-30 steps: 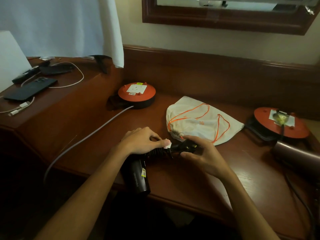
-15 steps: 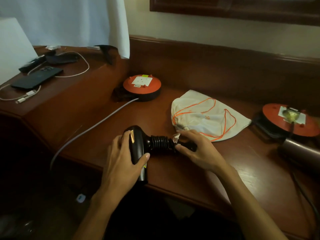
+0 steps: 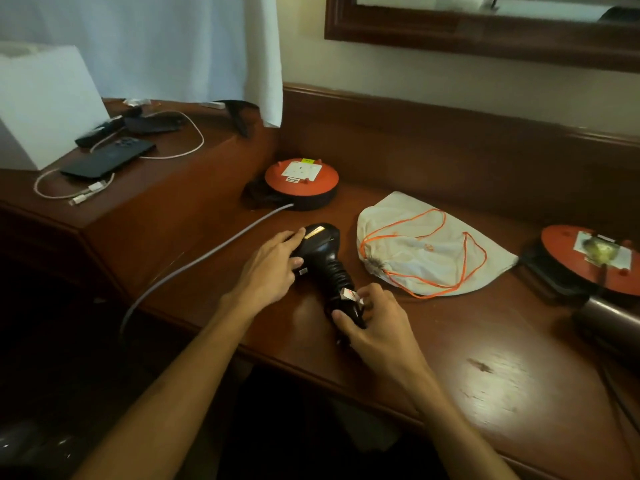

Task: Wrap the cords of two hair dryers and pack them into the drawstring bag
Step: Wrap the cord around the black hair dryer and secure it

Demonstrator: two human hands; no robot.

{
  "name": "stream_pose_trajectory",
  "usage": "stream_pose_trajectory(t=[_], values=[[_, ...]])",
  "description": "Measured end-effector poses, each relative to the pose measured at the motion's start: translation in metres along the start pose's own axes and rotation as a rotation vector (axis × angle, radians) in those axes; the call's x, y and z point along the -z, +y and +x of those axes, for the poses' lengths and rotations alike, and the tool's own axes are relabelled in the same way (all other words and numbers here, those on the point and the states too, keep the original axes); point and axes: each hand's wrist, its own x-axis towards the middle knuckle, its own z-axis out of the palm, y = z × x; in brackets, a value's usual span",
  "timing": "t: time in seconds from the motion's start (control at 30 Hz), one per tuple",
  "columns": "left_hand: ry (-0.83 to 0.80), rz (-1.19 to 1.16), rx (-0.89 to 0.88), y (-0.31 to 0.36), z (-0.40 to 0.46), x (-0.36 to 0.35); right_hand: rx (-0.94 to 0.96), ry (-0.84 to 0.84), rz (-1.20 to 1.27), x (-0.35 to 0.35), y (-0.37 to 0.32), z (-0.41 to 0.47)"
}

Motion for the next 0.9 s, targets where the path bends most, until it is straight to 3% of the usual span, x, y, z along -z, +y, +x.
stream_pose_trajectory(t=[0.07, 0.13, 0.2, 0.27, 0.37, 0.53, 0.73, 0.9], values=[[0.111, 0.004, -0.008, 0.007, -0.007, -0.001, 0.012, -0.062, -0.022, 0.012, -0.002, 0.010], [0.352, -0.081, -0.002, 0.023, -0.027, -0.002, 0.052, -0.102, -0.050, 0.029, -0.003, 0.025], [0.488, -0.212, -0.014, 0.050, -0.057, -0.008, 0.098, -0.061, -0.057, 0.044, -0.003, 0.045], [0.365, -0.274, 0.022, 0.076, -0.082, -0.017, 0.196, 0.012, -0.043, 0.049, -0.004, 0.069], [0.054, -0.029, 0.103, 0.095, -0.092, -0.032, 0.365, -0.054, -0.116, 0.038, -0.015, 0.105], [-0.110, 0.110, 0.029, 0.093, -0.078, -0.023, 0.396, -0.258, -0.186, 0.010, -0.020, 0.144], [-0.142, -0.021, 0.005, 0.047, -0.066, -0.003, 0.286, -0.005, -0.202, 0.003, -0.004, 0.140], [-0.075, -0.219, -0.013, 0.026, -0.069, -0.011, 0.273, -0.124, -0.185, 0.012, 0.002, 0.140]])
